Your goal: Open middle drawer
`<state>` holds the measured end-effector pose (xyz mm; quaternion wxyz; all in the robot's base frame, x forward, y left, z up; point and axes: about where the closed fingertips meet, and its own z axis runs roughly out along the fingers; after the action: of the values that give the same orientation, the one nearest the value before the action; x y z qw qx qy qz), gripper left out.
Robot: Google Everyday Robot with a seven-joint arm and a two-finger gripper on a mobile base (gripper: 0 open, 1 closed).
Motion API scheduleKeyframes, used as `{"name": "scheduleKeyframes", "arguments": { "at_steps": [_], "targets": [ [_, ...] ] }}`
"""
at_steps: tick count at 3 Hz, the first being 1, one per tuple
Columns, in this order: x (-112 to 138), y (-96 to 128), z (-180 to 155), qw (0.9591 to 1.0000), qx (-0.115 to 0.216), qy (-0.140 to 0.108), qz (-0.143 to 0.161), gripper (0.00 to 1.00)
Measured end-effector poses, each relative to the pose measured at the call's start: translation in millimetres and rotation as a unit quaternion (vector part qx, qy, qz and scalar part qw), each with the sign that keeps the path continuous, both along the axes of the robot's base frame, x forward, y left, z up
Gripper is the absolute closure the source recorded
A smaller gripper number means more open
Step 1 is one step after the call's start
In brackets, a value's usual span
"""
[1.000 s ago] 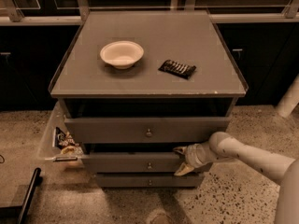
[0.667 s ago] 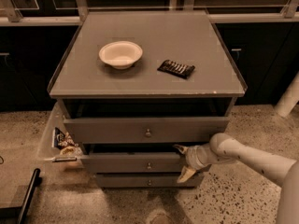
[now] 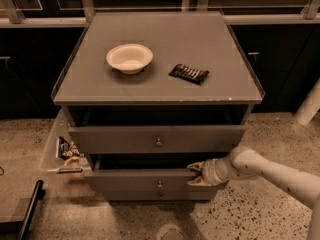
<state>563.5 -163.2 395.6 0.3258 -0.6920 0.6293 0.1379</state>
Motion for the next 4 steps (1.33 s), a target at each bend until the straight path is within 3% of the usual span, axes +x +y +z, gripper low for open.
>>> {"name": "scheduleKeyframes", "arguments": {
  "at_steps": [1, 2, 4],
  "targets": [
    [0, 0, 2, 1.0000, 0.000, 0.000, 0.000, 0.86],
    [-8, -2, 1, 1.0000, 0.000, 0.004, 0.000, 0.83],
    [-11, 1, 6, 1.0000, 0.000, -0.002, 0.004, 0.37]
  ]
}}
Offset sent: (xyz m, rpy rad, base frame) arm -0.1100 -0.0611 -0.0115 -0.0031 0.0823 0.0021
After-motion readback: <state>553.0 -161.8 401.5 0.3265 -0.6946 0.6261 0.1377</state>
